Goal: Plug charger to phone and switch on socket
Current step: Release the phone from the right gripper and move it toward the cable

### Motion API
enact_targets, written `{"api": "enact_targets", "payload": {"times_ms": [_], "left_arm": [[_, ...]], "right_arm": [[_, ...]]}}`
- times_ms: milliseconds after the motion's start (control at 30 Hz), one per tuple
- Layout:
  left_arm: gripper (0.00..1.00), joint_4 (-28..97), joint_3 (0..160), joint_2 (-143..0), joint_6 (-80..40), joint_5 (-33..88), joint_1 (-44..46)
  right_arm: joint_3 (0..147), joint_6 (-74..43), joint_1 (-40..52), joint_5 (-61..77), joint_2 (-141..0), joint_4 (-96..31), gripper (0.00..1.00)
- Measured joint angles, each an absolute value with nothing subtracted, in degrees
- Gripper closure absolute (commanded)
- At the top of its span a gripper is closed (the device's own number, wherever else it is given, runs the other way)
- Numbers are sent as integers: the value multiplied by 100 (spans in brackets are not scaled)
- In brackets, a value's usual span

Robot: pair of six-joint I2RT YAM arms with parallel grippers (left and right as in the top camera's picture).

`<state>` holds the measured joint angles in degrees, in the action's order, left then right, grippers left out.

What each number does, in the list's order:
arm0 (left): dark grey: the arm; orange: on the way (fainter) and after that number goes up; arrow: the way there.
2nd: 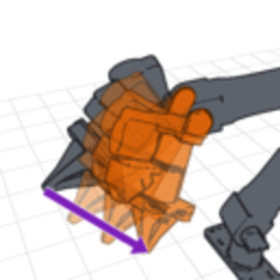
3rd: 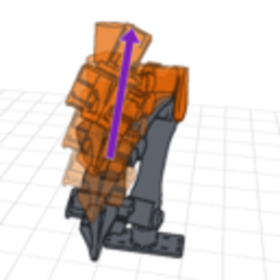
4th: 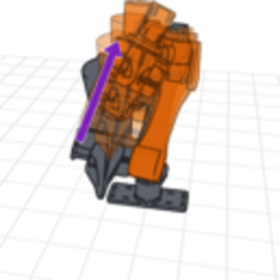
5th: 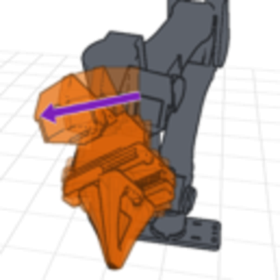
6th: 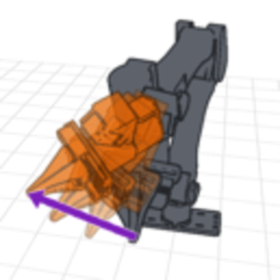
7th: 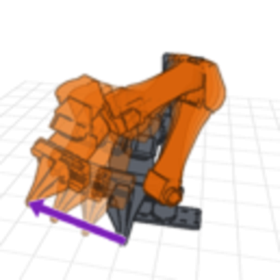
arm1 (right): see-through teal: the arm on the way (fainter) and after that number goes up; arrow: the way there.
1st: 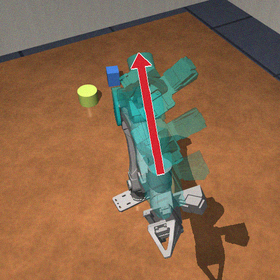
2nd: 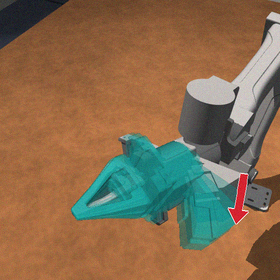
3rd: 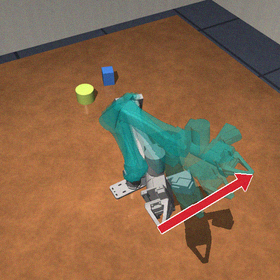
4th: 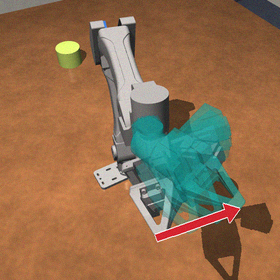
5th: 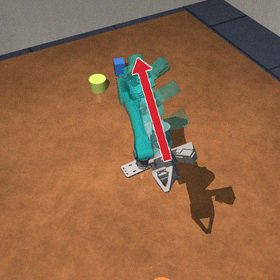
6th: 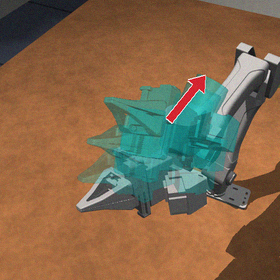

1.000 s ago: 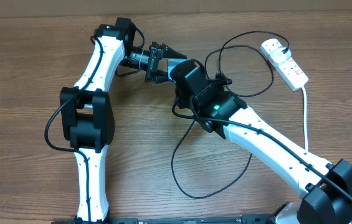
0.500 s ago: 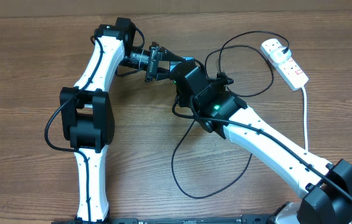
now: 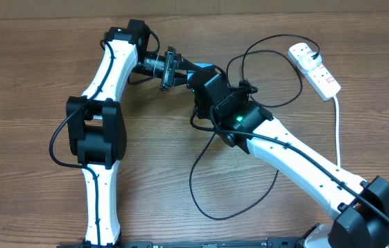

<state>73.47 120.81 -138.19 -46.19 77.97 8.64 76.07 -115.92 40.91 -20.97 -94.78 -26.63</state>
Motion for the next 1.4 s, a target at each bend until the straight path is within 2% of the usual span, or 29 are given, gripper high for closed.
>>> {"api": "enact_targets", "payload": {"times_ms": [267,300,367,400,467,500,700,1000,1133,1267,1400], "left_arm": [[95,7343,12081,-13819,-4637,7789,864],[96,7343,12081,-13819,-4626,7780,864],[96,7349,12081,-13819,-4626,7754,864],[96,7352,12081,-13819,-4622,7717,864],[96,7345,12081,-13821,-4637,7708,864],[96,7345,12081,-13821,-4637,7706,864],[96,7332,12081,-13821,-4475,7400,864],[96,7205,12081,-13821,-2847,6908,812],[96,7391,12081,-13823,-2036,6560,784],[96,7454,12079,-13714,-1448,5990,781],[96,7426,12077,-13102,-1192,4816,784]], "right_arm": [[7607,-11592,4084,-2067,-9478,-2628,89],[7607,-11590,4073,-2049,-9478,-2611,85],[7607,-11590,4051,-2027,-9478,-2611,62],[7607,-11587,4049,-2029,-9478,-2598,38],[7612,-11526,4056,-1955,-9478,-2622,6],[7612,-11367,4060,-1931,-9478,-2613,0],[7612,-9898,4064,-1874,-9465,-2617,0],[7618,-6702,4051,-1780,-8350,-3435,0],[7669,-5693,3964,-1695,-7760,-3975,0],[7699,-4812,3538,-976,-7579,-4480,0],[7703,-3999,2685,458,-7944,-5061,0]]}}
